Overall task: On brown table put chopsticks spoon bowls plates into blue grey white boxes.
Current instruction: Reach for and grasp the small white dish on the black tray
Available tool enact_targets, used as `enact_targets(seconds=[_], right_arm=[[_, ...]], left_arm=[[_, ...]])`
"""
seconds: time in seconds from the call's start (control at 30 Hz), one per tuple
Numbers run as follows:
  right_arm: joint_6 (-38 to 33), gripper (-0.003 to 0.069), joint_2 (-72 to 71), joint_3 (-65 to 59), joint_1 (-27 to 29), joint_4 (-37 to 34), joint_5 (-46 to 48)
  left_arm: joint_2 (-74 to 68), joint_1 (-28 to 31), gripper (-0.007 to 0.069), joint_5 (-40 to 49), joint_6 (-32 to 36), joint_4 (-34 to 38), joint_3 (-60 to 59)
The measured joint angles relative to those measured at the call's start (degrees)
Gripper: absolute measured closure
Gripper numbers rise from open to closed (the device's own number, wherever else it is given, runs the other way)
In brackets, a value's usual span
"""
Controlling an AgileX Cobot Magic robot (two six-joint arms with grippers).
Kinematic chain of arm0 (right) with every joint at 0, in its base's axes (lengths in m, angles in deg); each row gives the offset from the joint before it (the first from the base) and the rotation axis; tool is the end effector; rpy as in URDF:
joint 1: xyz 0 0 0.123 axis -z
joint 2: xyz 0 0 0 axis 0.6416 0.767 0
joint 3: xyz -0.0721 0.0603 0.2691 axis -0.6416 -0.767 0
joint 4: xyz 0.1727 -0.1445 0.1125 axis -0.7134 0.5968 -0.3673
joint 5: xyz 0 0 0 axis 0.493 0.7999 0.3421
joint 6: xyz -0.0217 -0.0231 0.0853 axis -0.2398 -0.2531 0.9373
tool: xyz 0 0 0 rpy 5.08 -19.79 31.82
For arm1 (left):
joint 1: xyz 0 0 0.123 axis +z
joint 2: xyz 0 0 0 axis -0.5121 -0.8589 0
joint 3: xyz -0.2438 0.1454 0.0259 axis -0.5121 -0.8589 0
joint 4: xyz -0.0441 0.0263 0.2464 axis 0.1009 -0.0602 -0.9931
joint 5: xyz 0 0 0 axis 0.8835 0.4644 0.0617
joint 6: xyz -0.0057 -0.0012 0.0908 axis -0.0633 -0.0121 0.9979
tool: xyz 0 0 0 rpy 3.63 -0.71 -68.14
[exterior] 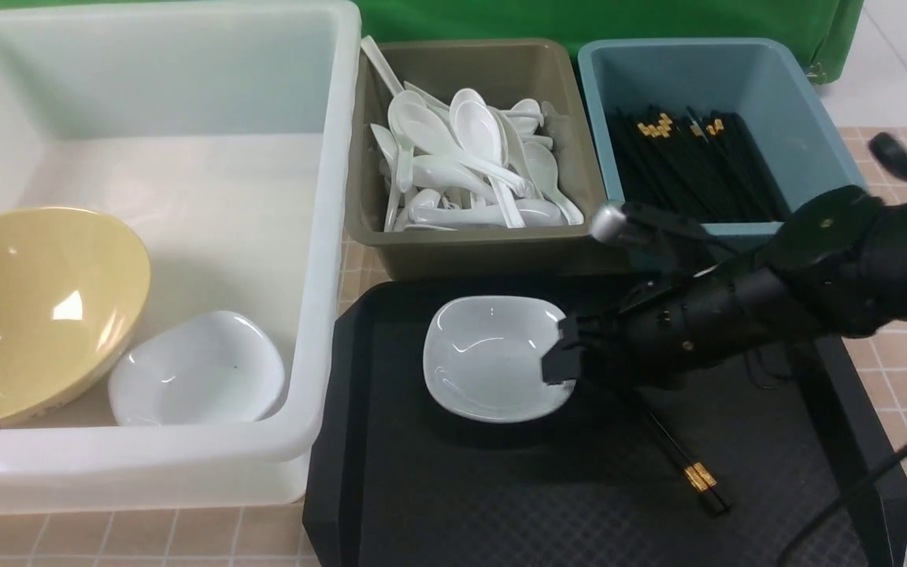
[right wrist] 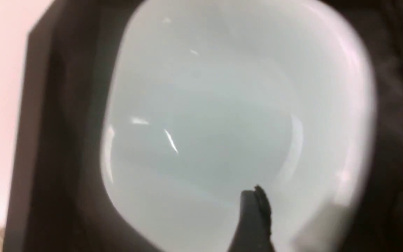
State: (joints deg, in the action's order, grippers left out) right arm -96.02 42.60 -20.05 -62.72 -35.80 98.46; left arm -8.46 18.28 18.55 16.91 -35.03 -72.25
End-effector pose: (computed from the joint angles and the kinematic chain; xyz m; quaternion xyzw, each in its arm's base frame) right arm 0.3203 0.1730 0.1663 -0.0528 0.9394 0.2841 0.1844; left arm 0.0475 -0.0083 0.2694 0.1659 0.7313 0.0184 0.6614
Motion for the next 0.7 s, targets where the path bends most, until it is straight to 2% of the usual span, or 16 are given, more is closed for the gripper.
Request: enact_targets(seconds=[0.13,0.17,0.2,0.23,0.27,0.33,0.43,0.57,0.7], right_arm=[[-0.6,0.0223,3.3,2.6,-2.1,-1.0,-1.9],[-0.6,0.0272,4.0,3.3,-2.8,-1.3,-2.4],[-0.6,0.0272,4.1,3.4,-2.8,-1.3,-2.5],[-0.8,0.0351,4.4,3.8,-3.4,-1.4,-3.4],[-0.8,0.0361,4.4,3.8,-3.5,-1.4,-3.5],[-2.8,0.0482,4.5,3.8,-3.7,-1.8,-4.6],[-4.1,0.0571,3.9,4.4,-3.6,-2.7,-3.8],[-6.5,0.0588,2.5,4.5,-3.6,-2.7,-1.5],[-9.0,0.0589,0.4,4.3,-3.5,1.7,3.5]], left_arm=[[0.0,0.0,0.0623,0.0,0.0,0.0,0.0],[0.0,0.0,0.0623,0.0,0.0,0.0,0.0],[0.0,0.0,0.0623,0.0,0.0,0.0,0.0],[0.0,0.0,0.0623,0.0,0.0,0.0,0.0],[0.0,0.0,0.0623,0.0,0.0,0.0,0.0],[0.0,0.0,0.0623,0.0,0.0,0.0,0.0],[0.0,0.0,0.0623,0.0,0.0,0.0,0.0],[0.0,0.0,0.0623,-0.2,0.0,0.0,0.0],[0.4,0.0,0.0623,-0.3,-0.3,0.7,0.1]])
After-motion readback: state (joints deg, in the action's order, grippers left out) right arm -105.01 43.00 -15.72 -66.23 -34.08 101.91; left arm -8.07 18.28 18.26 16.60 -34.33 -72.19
